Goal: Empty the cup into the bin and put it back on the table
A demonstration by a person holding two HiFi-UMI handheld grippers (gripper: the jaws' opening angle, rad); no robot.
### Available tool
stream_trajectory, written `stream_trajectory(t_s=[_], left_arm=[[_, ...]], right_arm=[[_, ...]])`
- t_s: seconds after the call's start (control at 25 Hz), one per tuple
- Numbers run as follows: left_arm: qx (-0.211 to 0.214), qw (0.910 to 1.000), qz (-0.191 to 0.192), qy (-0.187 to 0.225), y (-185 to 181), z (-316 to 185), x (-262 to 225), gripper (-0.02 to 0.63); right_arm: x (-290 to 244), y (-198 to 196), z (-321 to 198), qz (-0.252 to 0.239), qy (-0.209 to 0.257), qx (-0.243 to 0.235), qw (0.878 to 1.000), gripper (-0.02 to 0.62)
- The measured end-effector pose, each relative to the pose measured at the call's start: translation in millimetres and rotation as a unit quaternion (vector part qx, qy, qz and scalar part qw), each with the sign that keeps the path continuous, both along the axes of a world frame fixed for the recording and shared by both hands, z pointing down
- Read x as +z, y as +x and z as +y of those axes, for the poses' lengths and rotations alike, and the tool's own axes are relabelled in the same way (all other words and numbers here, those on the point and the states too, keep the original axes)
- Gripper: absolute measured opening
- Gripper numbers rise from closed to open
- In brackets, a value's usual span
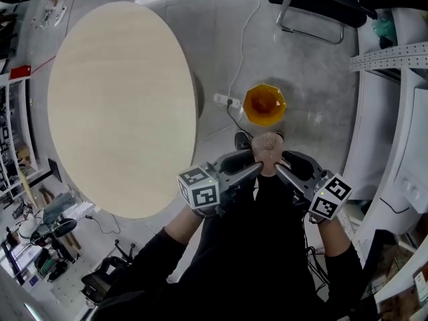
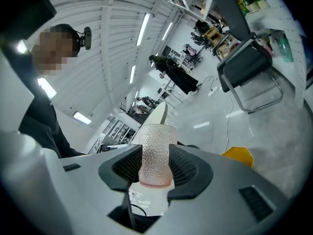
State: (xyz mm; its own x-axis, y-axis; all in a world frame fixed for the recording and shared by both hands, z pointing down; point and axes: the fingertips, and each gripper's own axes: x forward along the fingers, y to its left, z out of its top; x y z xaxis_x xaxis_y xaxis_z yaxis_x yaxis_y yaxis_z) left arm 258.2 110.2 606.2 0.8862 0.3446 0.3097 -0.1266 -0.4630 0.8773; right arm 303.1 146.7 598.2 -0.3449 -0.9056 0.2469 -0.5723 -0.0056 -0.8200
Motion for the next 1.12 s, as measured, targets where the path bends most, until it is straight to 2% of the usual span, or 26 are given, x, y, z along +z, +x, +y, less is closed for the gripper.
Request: stream_trajectory(t_s=[0.16, 0.28, 0.6, 1.12], left_arm=[[0.004, 0.9996, -0.021, -0.017, 10.3, -2.8, 37.0, 0.21], [0.001, 0.9986, -0.038, -0.036, 12.8, -2.2, 60.5, 0.21], [-0.016, 0.9931, -0.068, -0.094, 12.4, -6.6, 89.4, 0.21], [-0.023, 0.9882, -0.096, -0.117, 10.3, -12.3, 108.4, 0.21]], right_arm=[[39.1, 8.7, 2.0, -0.046, -0.025, 0.056, 0.997, 0.169], [62.6, 11.7, 3.3, -0.061, -0.041, 0.073, 0.995, 0.169], [88.7, 14.2, -3.2, -0.074, -0.068, 0.074, 0.992, 0.169], [108.1, 12.5, -9.5, -0.092, -0.093, 0.07, 0.989, 0.169]])
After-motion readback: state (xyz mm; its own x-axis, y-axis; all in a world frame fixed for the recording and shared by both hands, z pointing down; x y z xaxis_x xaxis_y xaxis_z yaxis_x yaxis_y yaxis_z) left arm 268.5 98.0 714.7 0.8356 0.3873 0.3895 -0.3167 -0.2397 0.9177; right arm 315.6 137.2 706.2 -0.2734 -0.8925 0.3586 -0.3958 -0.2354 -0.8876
